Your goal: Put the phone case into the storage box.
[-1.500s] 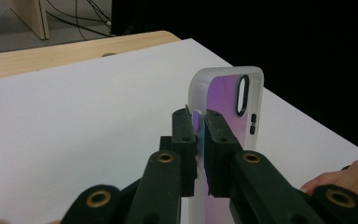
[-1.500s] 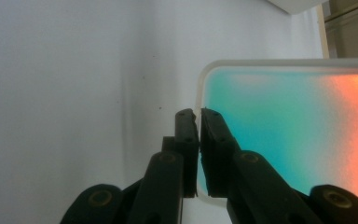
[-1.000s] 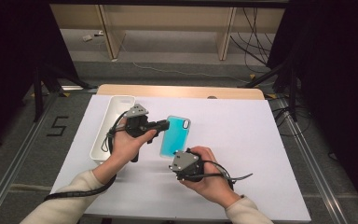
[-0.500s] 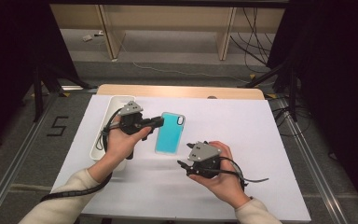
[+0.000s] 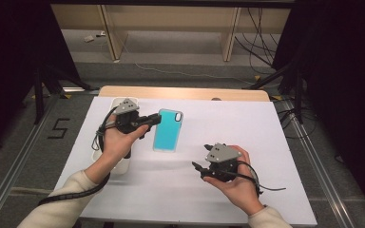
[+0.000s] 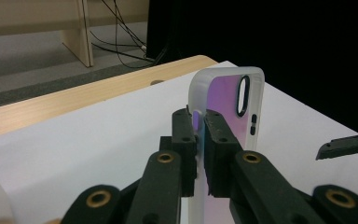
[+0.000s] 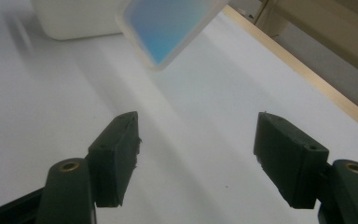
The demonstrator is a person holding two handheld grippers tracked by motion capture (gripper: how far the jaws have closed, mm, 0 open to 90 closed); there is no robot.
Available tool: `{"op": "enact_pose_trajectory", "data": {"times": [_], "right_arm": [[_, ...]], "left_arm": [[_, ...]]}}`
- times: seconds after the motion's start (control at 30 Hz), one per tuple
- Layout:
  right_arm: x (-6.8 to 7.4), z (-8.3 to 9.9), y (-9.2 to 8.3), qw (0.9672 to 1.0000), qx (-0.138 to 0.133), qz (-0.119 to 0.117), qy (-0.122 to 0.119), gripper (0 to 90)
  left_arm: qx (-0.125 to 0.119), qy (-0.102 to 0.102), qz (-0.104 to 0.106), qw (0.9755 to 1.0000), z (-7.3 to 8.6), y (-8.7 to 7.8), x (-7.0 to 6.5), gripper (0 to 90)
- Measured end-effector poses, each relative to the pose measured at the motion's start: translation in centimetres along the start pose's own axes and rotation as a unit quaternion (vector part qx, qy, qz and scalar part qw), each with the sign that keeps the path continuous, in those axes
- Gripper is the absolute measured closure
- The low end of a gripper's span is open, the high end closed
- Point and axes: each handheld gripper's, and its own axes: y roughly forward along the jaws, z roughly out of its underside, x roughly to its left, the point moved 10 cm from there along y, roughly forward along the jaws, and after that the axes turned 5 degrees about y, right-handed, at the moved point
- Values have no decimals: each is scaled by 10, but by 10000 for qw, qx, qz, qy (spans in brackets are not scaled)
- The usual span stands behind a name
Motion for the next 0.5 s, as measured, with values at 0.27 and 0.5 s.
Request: {"op": "enact_pose_trajectory", "data": {"times": [0.27, 0.5], "right_arm": [[-8, 7, -7, 9999, -4, 114, 108, 318], [-15, 10, -13, 9993, -104, 202, 302, 311]], "left_arm": [[-63, 0, -92, 9999, -4, -3, 5, 837], [-118, -14, -164, 9998, -7, -8, 12, 837]]}}
